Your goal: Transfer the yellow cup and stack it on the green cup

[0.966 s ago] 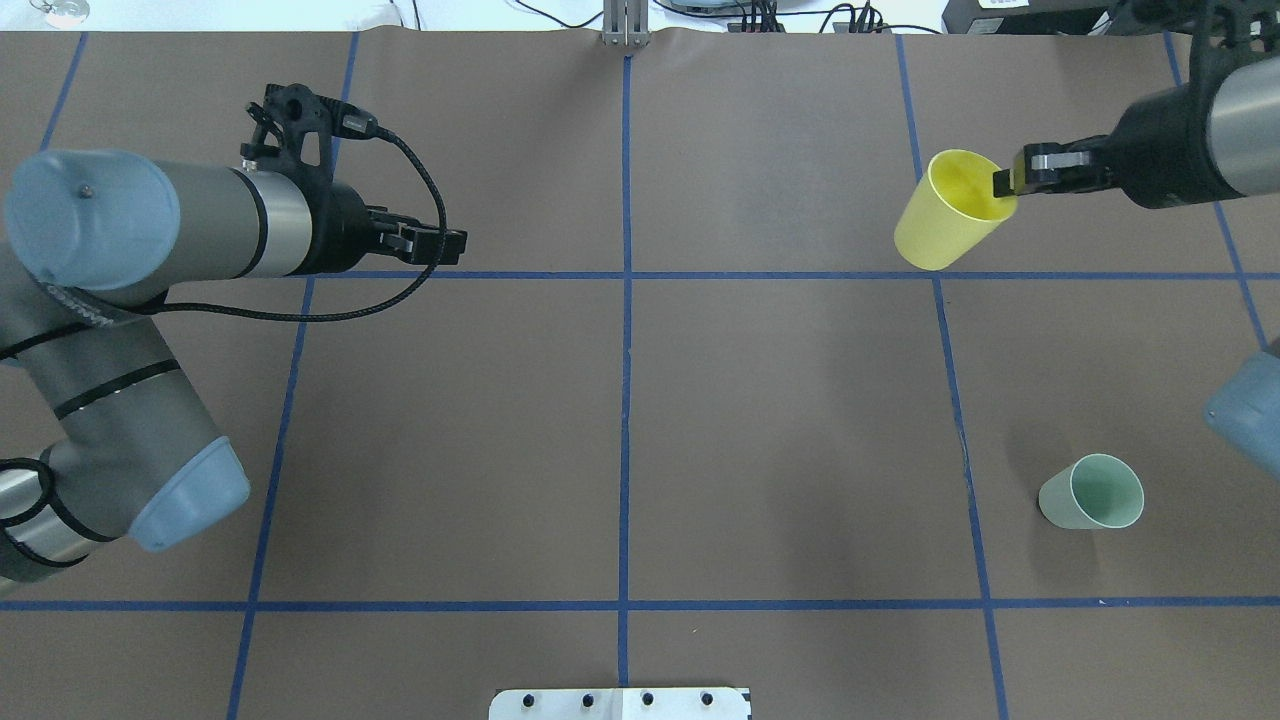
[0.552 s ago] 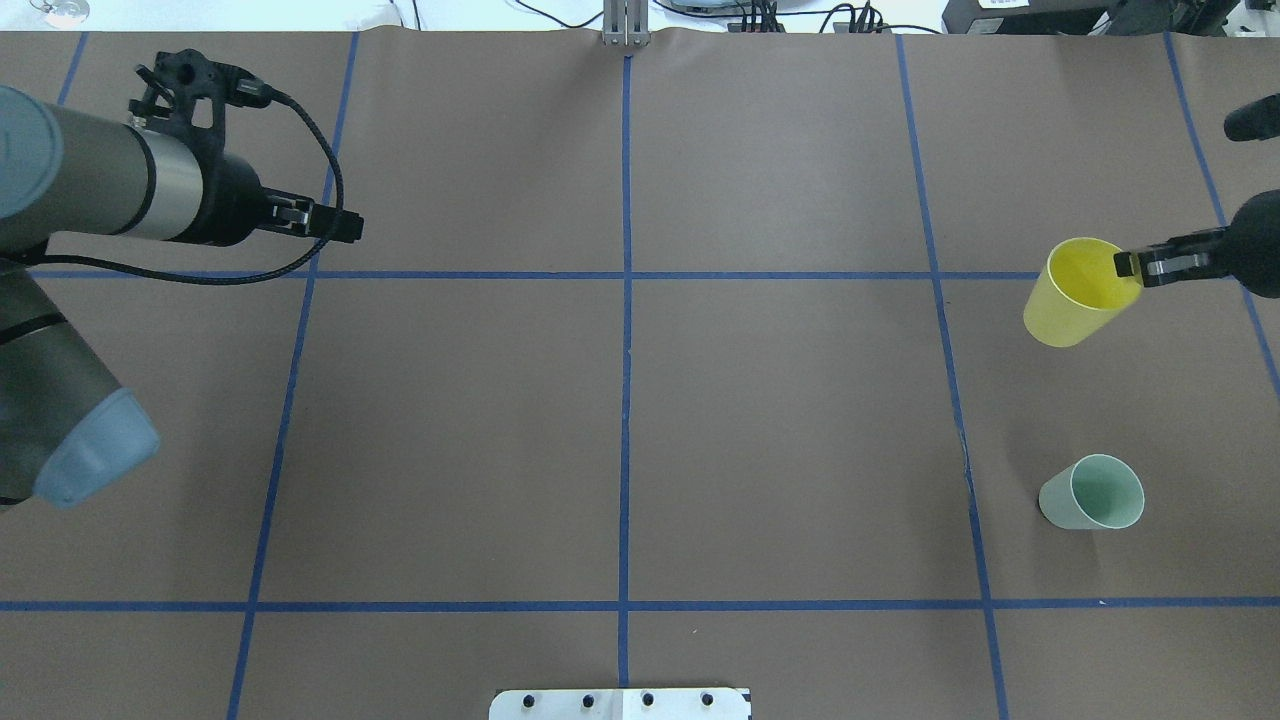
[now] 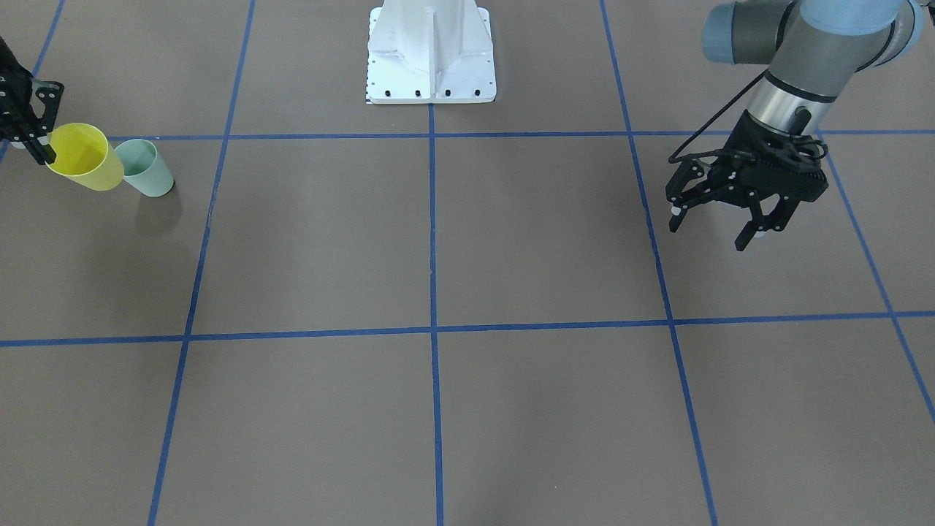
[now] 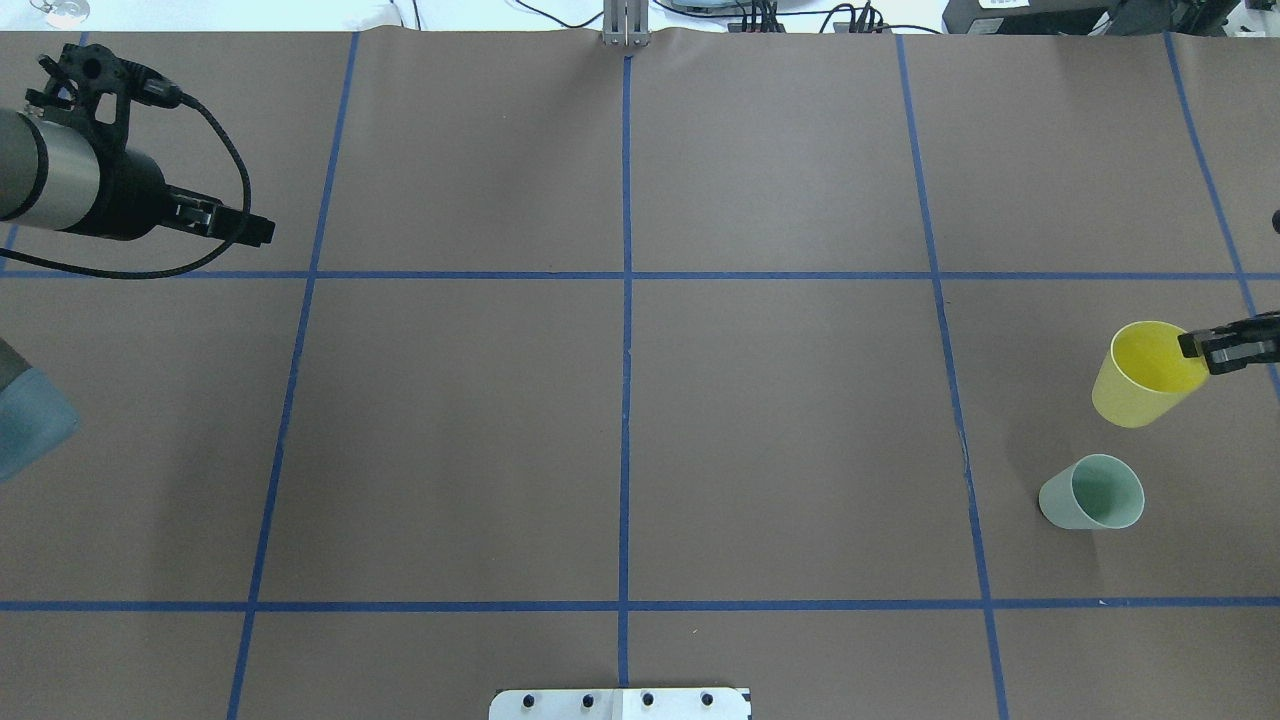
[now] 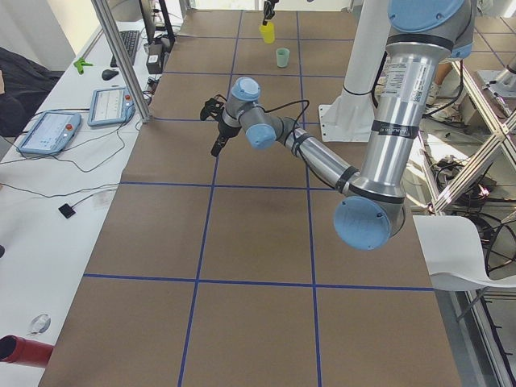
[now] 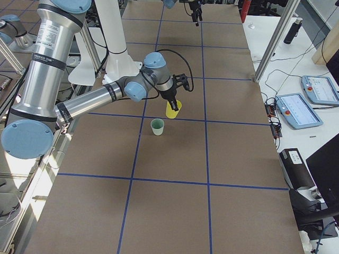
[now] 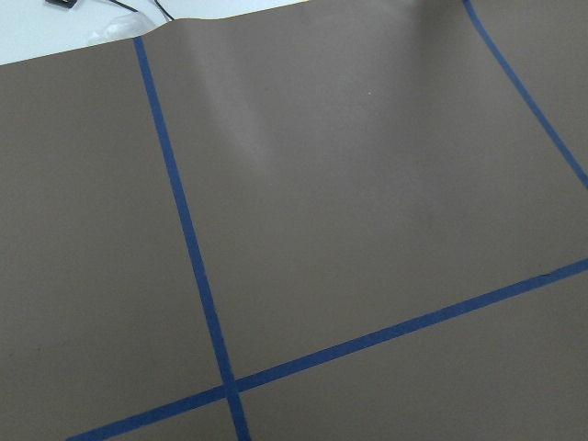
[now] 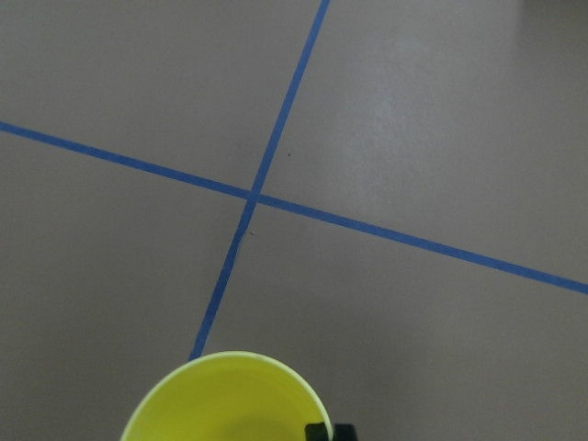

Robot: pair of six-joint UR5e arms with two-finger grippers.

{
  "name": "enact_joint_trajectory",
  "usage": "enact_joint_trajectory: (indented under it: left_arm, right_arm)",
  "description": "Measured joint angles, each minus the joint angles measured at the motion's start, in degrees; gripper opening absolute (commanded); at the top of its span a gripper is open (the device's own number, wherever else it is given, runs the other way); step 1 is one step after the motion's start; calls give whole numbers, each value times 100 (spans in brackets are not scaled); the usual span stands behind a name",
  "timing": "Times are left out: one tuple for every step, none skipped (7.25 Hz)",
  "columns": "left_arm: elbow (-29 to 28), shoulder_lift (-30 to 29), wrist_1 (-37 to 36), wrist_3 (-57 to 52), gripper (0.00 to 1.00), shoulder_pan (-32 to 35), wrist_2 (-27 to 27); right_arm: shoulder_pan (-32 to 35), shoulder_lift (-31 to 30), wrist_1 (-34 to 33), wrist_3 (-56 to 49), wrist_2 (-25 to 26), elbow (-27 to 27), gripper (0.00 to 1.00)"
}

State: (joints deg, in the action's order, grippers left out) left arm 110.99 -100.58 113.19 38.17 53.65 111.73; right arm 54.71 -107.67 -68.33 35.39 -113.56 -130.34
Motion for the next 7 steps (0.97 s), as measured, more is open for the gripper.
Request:
enact_joint_trajectory:
  left_arm:
    - [6,61,11,-73,100,30,4]
    - [8,87,15,-102,100,42,6]
    - [6,95,18,-112,100,45,5]
    - [-5,97,21,-115,100,48,1]
    - [-19,99,24,-116,100,48,-1]
    - [-32,99,28,-116,100,48,-2]
    - [-43,99,33,-115,100,49,-2]
  right_arm:
    - [-138,-187,257,10,-9,-5,0]
    - [-275,-405,598,33,-19,-7,0]
    - [-376,-542,832,52,-21,-6,0]
    - [-433,-609,938,57,-19,8,0]
    - [-478,-657,977,57,-20,27,0]
    - [-522,-692,991,57,-23,64,0]
    - [-573,-708,993,56,-27,126,0]
